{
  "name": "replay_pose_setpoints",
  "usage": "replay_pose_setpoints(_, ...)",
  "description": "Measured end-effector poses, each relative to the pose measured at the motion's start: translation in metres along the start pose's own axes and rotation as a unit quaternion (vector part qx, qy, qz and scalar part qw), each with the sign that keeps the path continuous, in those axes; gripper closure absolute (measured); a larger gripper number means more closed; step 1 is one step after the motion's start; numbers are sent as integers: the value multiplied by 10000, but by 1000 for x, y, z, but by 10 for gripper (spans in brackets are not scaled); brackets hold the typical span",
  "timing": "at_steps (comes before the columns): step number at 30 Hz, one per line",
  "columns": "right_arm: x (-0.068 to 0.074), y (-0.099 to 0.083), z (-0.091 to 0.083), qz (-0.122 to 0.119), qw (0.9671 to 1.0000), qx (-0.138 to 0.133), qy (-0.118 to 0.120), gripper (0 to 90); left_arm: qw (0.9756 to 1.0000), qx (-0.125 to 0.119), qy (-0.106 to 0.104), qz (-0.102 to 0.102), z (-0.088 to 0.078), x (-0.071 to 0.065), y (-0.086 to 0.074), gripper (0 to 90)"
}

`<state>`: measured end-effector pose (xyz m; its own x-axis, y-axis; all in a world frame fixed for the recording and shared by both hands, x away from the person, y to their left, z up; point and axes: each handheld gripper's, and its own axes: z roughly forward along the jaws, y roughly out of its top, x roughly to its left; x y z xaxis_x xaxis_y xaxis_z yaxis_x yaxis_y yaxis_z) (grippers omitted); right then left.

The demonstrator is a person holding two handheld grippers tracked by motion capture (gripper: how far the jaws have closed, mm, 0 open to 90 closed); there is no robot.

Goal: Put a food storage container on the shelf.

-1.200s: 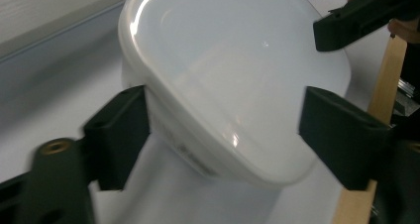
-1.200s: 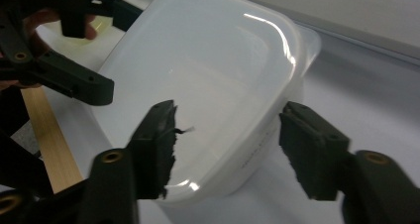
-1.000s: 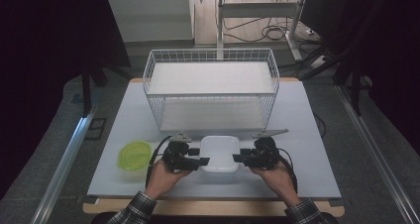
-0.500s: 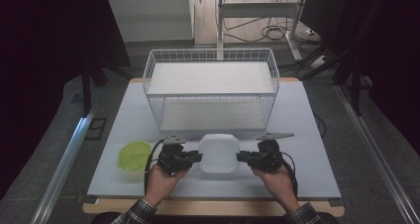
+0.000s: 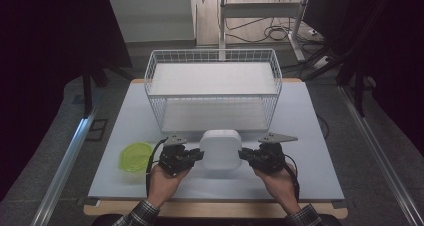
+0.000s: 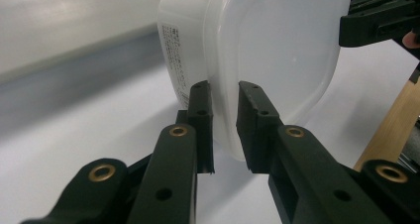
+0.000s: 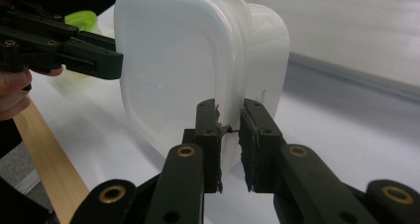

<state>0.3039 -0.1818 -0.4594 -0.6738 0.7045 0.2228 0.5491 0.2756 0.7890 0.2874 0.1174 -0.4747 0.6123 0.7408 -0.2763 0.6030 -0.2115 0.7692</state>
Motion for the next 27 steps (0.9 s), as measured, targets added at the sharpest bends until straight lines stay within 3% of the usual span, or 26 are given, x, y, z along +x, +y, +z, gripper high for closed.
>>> replay_pose_setpoints(15, 6, 28, -12, -122, 9993, -338, 69, 788, 9991, -373, 69, 206, -26, -2, 28, 783)
replay_pose_setpoints(27, 8, 64, -21, -248, 9980, -564, 144, 787, 9965, -675, 171, 462, -51, -2, 65, 787)
